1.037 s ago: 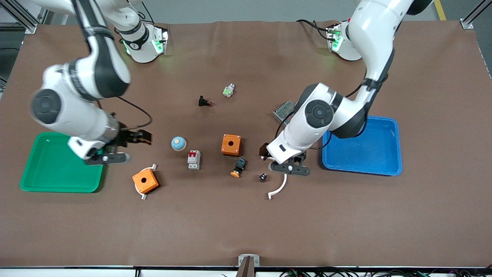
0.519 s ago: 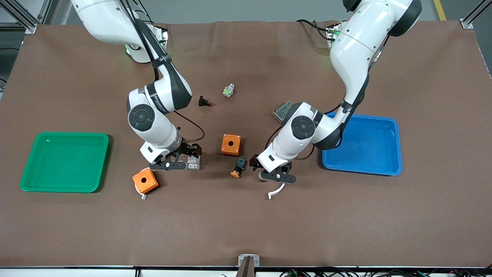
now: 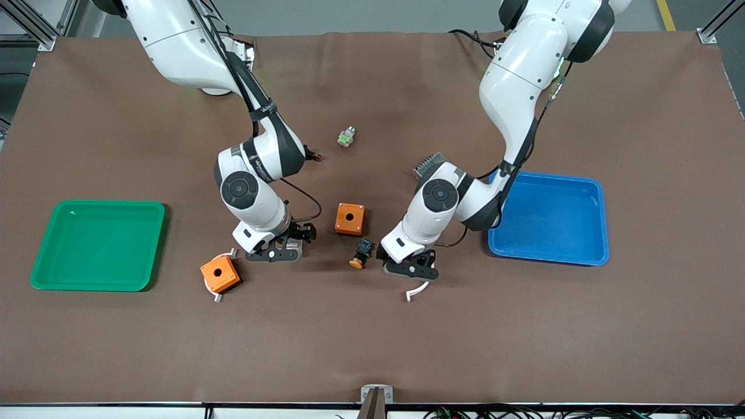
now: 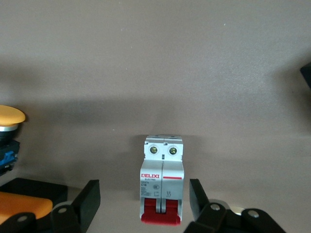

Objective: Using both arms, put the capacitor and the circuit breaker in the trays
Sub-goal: 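Close the left gripper on the capacitor while the right gripper grasps the breaker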

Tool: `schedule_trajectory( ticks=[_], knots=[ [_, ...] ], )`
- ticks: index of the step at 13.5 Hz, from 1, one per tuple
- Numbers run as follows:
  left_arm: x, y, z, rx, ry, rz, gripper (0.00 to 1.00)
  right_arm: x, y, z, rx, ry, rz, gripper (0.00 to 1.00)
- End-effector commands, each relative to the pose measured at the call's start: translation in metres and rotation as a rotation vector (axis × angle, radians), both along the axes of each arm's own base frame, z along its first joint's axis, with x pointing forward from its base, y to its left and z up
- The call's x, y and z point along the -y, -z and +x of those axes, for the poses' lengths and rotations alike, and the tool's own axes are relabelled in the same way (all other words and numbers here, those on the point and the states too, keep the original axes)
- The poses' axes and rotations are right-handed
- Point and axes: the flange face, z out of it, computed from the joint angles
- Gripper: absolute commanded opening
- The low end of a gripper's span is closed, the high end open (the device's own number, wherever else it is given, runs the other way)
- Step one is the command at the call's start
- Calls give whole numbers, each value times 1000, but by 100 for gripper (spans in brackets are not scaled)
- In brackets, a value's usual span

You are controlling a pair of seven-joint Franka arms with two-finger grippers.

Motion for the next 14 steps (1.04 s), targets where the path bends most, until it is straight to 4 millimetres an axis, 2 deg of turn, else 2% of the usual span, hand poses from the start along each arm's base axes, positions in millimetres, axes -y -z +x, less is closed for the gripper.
schedule_trajectory(
  ticks=[1,4,5,9,10,12,14],
  knots=[
    [7,2,1,30,0,12,71,-1,4,4,6,-26,-26,73],
    [5,0,4,35,-4,10,63,1,13,3,2,-47,-53,61],
    [3,0,6,38,-7,15,58,3,13,3,2,-44,-53,54],
    [3,-4,10,49,-12,10,46,6,11,5,-6,-35,-56,9],
    [4,-6,10,50,-22,5,44,7,1,6,2,-27,-49,3],
    [5,-7,11,51,-34,-1,36,20,-42,9,-3,-11,-45,0],
    [6,-6,10,49,-37,-1,28,59,-84,19,-9,16,-38,0]
  ],
)
